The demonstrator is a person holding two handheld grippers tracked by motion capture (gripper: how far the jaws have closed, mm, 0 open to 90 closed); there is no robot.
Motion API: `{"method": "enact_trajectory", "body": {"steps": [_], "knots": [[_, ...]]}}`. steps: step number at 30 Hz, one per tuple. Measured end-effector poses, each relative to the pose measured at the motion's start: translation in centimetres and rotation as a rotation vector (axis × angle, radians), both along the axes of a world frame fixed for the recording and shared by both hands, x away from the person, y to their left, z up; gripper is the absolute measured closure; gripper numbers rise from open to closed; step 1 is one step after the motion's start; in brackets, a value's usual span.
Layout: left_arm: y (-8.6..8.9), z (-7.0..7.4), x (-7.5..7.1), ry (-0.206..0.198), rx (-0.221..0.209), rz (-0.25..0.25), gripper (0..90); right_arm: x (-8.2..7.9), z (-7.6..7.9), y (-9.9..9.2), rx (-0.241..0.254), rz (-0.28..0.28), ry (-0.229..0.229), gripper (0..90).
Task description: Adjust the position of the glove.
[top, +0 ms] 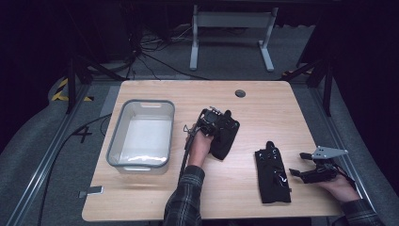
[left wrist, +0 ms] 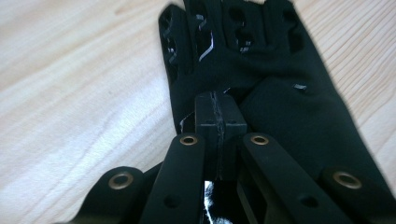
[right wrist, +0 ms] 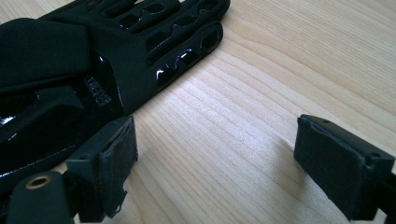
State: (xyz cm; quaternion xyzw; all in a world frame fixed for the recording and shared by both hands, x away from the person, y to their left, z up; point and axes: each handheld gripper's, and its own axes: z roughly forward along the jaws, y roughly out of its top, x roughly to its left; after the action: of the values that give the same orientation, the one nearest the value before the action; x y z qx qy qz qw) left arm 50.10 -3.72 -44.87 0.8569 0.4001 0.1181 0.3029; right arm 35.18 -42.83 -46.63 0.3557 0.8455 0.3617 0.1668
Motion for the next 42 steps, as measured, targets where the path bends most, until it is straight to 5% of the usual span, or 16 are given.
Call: {"method": "enact_trajectory", "body": {"steps": [23, 31, 38, 42], "knots": [[0.1, 0.2, -6.2, 0.009, 0.066, -0.116, 89.8, 0.0, 0.0, 0.0, 0.0, 0.0, 0.0, 14.1], [0.4, 0.1, -8.8, 0.024, 0.039, -0.149, 89.8, 0.0, 0.0, 0.1, 0.0, 0.0, 0.003, 14.5], [1.1, 0.0, -10.4, 0.036, 0.023, -0.171, 89.8, -0.3, 1.2, 0.4, 0.024, 0.02, 0.002, 30.7], [1.4, -0.1, -11.1, 0.028, 0.019, -0.181, 89.8, -0.8, 2.0, 1.5, 0.063, 0.086, 0.013, 50.6]]}}
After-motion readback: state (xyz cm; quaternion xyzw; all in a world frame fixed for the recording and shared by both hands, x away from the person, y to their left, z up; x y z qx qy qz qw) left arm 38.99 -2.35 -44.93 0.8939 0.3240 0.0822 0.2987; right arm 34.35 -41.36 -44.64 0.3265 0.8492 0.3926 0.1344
